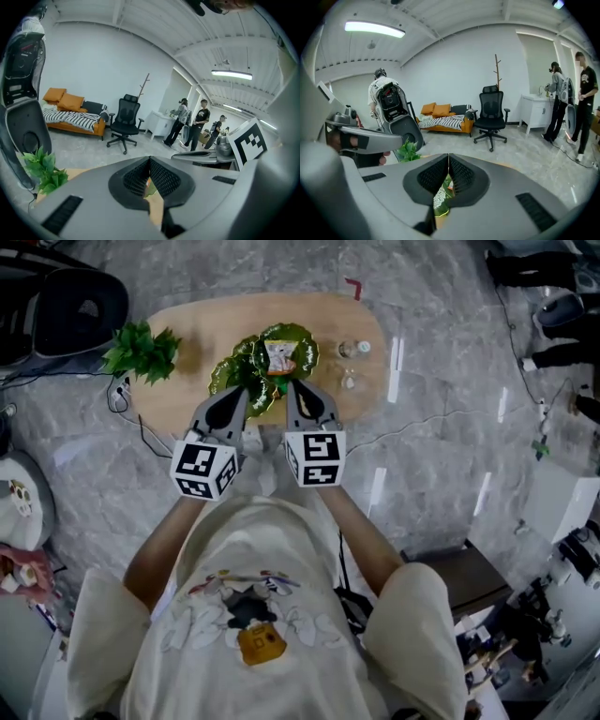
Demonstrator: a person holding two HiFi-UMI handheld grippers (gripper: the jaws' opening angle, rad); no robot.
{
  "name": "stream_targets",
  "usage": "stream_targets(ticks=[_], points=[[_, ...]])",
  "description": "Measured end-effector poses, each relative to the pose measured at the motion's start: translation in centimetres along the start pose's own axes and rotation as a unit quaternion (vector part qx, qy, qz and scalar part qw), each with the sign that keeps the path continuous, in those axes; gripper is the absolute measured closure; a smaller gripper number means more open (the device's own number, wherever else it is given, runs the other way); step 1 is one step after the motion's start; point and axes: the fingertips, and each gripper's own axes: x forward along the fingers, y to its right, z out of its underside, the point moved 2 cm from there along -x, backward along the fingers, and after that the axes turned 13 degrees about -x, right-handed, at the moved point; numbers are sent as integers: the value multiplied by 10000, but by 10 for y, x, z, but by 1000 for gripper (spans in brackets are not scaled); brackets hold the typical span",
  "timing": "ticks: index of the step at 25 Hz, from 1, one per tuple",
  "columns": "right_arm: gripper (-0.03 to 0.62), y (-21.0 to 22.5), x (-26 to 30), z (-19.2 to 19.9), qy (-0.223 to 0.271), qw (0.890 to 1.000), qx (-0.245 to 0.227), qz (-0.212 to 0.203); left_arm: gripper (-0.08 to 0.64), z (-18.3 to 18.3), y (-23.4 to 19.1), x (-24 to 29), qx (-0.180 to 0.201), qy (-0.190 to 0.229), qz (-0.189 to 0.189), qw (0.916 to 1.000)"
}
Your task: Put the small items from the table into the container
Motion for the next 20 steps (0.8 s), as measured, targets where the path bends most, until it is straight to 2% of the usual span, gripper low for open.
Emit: stream_targets(ticks=[3, 7, 11, 16, 20], points=[[583, -8, -23, -24, 313, 9995, -29, -67, 552, -9, 16, -16, 125, 65, 121, 9998], [583, -20, -51, -46, 608, 9979, 5, -231, 552, -15, 30, -35, -53, 69, 161, 9998], [583, -35, -80, -69, 877, 9954, 4, -393, 552, -20, 53, -56, 195, 133, 359, 9991], [583, -48, -101, -83, 1096, 9927, 39, -504, 552, -28, 69, -75, 353, 327, 464, 9978], [583, -55, -116, -87, 1193, 9918, 100, -457, 552, -33, 75, -84, 212, 473, 412, 9978]])
